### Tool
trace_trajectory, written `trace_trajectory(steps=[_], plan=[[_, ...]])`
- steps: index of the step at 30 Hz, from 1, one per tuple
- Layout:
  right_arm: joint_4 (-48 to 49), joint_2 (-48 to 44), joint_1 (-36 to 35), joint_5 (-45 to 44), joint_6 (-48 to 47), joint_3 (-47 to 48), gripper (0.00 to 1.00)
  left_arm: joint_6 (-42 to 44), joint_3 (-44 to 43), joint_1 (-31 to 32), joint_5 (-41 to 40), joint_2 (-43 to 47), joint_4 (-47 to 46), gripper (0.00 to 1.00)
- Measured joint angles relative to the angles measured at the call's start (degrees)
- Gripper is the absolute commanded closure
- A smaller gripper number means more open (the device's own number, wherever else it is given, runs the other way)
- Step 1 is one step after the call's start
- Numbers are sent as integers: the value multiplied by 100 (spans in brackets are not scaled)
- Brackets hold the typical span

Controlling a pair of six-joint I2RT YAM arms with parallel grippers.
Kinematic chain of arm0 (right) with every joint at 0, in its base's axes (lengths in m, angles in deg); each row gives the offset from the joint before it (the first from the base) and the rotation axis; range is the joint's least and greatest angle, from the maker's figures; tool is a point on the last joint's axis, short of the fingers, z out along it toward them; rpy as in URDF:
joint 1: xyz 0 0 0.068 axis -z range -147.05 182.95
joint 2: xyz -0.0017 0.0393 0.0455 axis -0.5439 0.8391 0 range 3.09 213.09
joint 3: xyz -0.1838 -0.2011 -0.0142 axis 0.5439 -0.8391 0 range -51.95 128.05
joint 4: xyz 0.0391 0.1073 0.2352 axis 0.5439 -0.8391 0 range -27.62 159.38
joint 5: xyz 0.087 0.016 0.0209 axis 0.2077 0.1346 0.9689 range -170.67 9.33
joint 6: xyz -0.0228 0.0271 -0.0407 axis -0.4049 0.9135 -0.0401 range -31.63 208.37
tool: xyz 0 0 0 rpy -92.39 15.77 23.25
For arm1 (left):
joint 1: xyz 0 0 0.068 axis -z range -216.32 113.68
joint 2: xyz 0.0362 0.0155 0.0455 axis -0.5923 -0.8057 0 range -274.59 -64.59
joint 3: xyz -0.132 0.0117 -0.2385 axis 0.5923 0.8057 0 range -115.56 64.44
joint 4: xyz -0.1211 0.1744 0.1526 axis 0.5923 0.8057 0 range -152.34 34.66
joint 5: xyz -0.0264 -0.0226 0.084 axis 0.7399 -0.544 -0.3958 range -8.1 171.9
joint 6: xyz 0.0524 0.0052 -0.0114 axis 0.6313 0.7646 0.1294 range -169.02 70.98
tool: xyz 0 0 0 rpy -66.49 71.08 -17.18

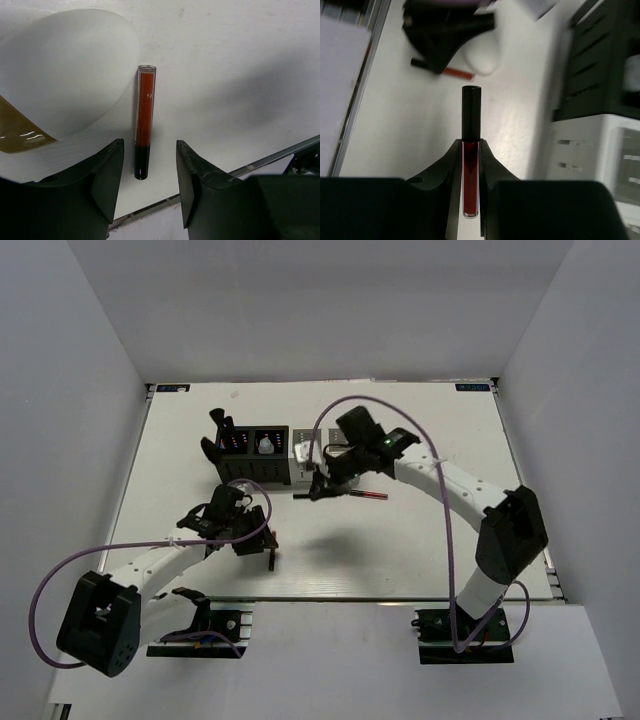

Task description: Organize the makeup

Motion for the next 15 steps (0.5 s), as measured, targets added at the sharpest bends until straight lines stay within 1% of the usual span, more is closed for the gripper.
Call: trace_trajectory(steps=[3, 6, 8, 11, 13, 15], plan=[[407, -238, 284, 354, 555, 286, 100, 0, 0, 2, -59, -149, 2, 44], [1204, -369, 566, 678, 1320, 284, 100, -2, 0, 2, -101, -192, 9, 44], [2083, -411, 741, 833, 1878, 81, 100, -2, 0, 2, -120, -192, 9, 44], [3604, -433, 938, 957, 2745, -492, 100, -4, 4, 2, -162, -192, 9, 44], [4500, -328, 1029, 984, 3265, -807, 100, -7, 24, 2, -190, -192, 2, 44], [5309, -42, 1078, 992, 3757, -846, 100, -9, 50, 7, -221, -192, 13, 45]])
